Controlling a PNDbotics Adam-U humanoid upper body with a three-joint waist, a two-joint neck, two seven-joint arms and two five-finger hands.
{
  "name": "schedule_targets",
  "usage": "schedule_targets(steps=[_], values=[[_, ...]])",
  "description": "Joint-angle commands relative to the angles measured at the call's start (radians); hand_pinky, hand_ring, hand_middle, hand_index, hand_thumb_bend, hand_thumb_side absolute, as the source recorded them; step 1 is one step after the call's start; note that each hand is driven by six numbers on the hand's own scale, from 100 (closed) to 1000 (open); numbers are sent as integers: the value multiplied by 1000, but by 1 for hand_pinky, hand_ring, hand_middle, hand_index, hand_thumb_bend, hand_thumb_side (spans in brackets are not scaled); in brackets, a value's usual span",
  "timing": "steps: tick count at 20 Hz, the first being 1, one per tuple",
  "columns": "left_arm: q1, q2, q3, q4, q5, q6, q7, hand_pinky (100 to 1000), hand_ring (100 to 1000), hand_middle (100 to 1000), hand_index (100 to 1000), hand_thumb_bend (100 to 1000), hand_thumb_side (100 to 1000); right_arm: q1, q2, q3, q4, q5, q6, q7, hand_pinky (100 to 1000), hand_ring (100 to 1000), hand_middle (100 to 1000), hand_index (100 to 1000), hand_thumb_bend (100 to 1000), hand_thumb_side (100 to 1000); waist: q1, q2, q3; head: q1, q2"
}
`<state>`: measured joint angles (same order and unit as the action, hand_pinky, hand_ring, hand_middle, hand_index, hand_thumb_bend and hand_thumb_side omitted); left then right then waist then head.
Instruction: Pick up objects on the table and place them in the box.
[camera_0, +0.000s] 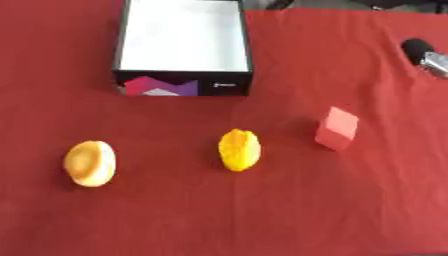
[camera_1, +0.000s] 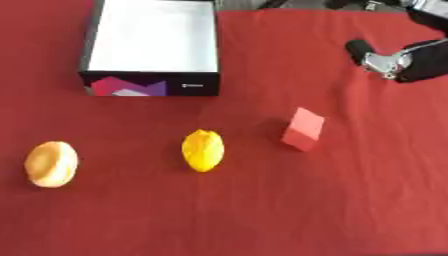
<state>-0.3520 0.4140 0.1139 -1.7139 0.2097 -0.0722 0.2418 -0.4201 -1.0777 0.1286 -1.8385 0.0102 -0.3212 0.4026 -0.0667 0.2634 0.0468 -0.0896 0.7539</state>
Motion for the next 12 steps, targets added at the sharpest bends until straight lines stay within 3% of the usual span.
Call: schedule_targets(steps=[1,2,3,5,9,12], values=[[-14,26,0,-9,-2,0,-6,840,759,769,839,196,872,-2,-53,9,-33,26,5,15,981,957,869,901,100,560,-11,-26,2,-5,-2],[-15,25,0,-9,-2,1,-6,840,759,770,839,196,871,1,-54,17,-39,29,11,21,984,959,866,901,100,526,-11,-26,2,-6,-3],[-15,25,-1,-9,-2,1,-7,840,759,770,839,196,871,3,-55,26,-44,32,18,30,986,961,869,902,100,601,-11,-26,3,-7,-4],[-16,25,-2,-9,-2,1,-7,840,759,769,838,195,871,7,-56,44,-53,33,34,48,992,965,867,898,100,633,-10,-25,5,-9,-5],[-16,24,-4,-9,-3,2,-10,840,759,770,836,195,873,5,-52,71,-60,27,78,76,1000,967,861,894,100,618,-9,-23,6,-13,-5],[-16,24,-5,-9,-3,3,-11,840,759,770,835,195,873,0,-48,91,-60,29,119,84,1000,965,857,892,100,667,-9,-22,8,-16,-3]])
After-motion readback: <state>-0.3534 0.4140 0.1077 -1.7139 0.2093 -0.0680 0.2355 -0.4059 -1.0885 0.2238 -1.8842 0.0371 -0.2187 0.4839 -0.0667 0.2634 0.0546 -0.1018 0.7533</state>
